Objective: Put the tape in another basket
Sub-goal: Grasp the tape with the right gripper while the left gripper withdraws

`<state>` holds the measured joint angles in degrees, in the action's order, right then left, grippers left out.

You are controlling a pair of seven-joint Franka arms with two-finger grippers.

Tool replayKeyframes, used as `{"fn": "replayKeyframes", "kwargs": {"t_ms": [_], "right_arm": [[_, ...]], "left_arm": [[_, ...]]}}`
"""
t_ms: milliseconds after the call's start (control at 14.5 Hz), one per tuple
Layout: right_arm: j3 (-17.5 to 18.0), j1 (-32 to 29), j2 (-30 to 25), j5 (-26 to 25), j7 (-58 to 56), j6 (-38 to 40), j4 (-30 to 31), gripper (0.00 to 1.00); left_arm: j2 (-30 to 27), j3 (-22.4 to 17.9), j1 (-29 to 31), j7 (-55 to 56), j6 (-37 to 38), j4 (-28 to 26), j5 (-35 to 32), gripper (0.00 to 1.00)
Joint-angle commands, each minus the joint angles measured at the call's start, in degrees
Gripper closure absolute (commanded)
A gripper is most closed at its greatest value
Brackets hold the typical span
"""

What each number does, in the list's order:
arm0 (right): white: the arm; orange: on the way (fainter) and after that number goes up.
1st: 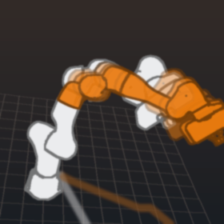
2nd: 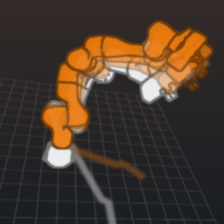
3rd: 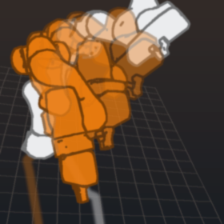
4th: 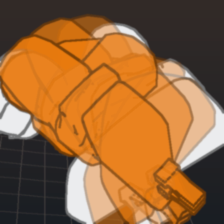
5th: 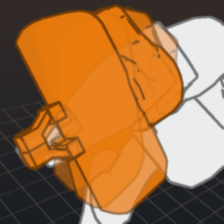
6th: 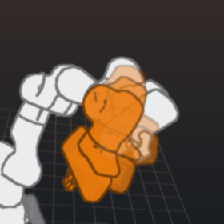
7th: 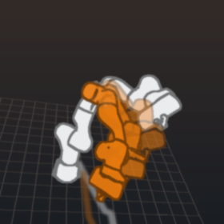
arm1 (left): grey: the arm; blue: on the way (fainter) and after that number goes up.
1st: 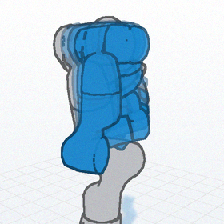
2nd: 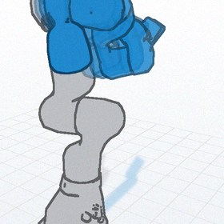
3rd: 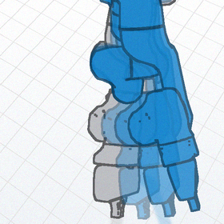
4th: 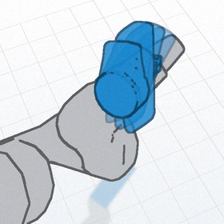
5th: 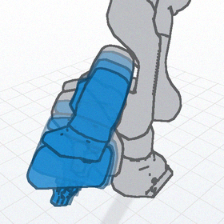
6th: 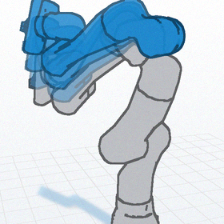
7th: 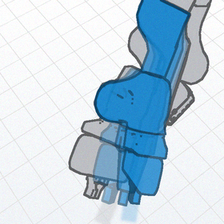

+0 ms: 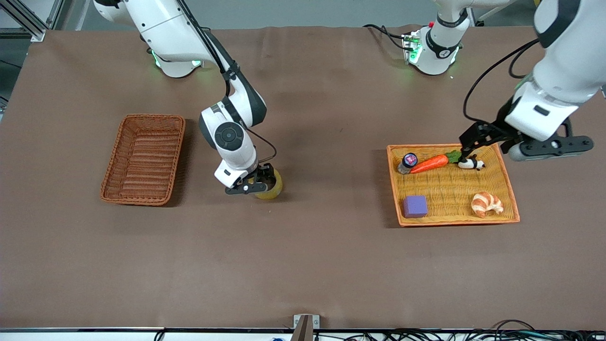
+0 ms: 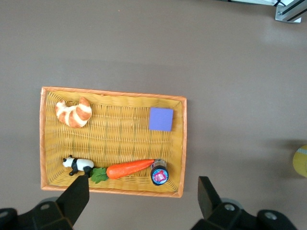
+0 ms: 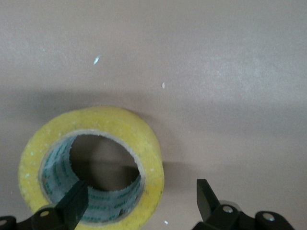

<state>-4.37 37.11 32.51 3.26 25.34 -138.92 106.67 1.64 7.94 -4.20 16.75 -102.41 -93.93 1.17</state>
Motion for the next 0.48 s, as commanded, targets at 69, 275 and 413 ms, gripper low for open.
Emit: {"fn": "replayKeyframes", "kwargs": {"t_ms": [69, 275, 413], "right_arm": [[0.3, 0.0, 1.9, -1.1, 0.2, -2.8, 0.6, 0.05], [0.3, 0.2, 2.7, -1.2, 0.2, -2.9, 0.5, 0.39], [0.3, 0.2, 2.7, -1.2, 0.2, -2.9, 0.4, 0.72]], "left_arm": [[-6.0, 0.0, 1.4, -4.6, -1.4, -7.2, 1.1, 0.0], [-6.8, 0.1, 2.4, -6.6, -1.1, -7.9, 1.1, 0.0], [-6.9, 0.1, 2.5, -6.6, -0.7, -7.1, 0.9, 0.0]]}}
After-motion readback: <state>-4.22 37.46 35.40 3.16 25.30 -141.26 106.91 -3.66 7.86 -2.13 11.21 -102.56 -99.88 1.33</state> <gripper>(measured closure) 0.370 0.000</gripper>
